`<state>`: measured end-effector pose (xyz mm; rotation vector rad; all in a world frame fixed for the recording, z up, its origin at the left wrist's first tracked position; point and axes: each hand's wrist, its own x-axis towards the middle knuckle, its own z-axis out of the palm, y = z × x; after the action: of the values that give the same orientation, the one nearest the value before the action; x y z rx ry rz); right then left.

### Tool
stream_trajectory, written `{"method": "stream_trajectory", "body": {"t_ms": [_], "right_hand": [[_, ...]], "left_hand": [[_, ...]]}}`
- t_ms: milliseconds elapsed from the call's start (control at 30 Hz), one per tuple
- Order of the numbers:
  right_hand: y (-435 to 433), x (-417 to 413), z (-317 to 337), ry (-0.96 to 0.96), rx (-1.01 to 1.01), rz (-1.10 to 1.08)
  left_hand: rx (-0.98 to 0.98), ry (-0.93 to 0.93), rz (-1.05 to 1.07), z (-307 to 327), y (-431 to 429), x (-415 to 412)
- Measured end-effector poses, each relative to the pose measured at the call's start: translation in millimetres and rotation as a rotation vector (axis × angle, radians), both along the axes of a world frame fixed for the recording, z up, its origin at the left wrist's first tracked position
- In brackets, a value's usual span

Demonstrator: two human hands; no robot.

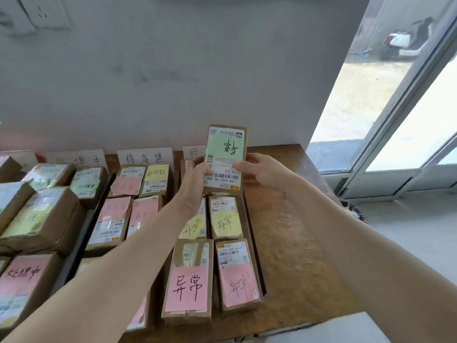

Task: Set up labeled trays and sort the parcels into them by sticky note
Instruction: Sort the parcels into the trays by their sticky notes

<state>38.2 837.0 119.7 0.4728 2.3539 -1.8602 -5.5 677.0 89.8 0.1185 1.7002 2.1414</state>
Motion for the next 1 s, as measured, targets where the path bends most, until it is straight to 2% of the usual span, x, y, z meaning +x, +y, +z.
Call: {"method": "stream_trajectory", "body": {"t_ms": [133, 233, 367, 600, 767, 900, 1000], "right_hand": [[44.9, -42.5, -14.0, -0.069, -0.050, -0.008], [70.5, -81.0, -33.0, -0.115, -0.063, -0.110], [88.1, -133.0, -64.9, -0.215, -0.070, -0.162], [81.2, -189.6, -119.0, -0.413, 0.037, -0.037], [72.7, -203.3, -138.8, -0.454, 0.124, 0.037], [67.5, -208.0, -140.7, -0.401, 0.421, 0.108], [65.6, -205.2, -142.2, -0.361, 0.540, 0.100]], "left_hand": [[-0.160, 0.065, -0.015, -5.5, 34.5, -23.4], [-0.454, 0.269, 0.023, -11.9, 35.4, -45.1], [-0.739, 0.533, 0.047, -8.9, 20.1, -65.4], [-1.186, 0.938, -0.004, -3.0, 7.3, -87.7], [-1.322, 1.031, -0.068, -7.3, 9.0, -94.6], [-1.335, 1.007, -0.078, -9.2, 10.9, -100.2], [-1.338, 0.998, -0.084, -9.5, 9.1, -102.2]]}}
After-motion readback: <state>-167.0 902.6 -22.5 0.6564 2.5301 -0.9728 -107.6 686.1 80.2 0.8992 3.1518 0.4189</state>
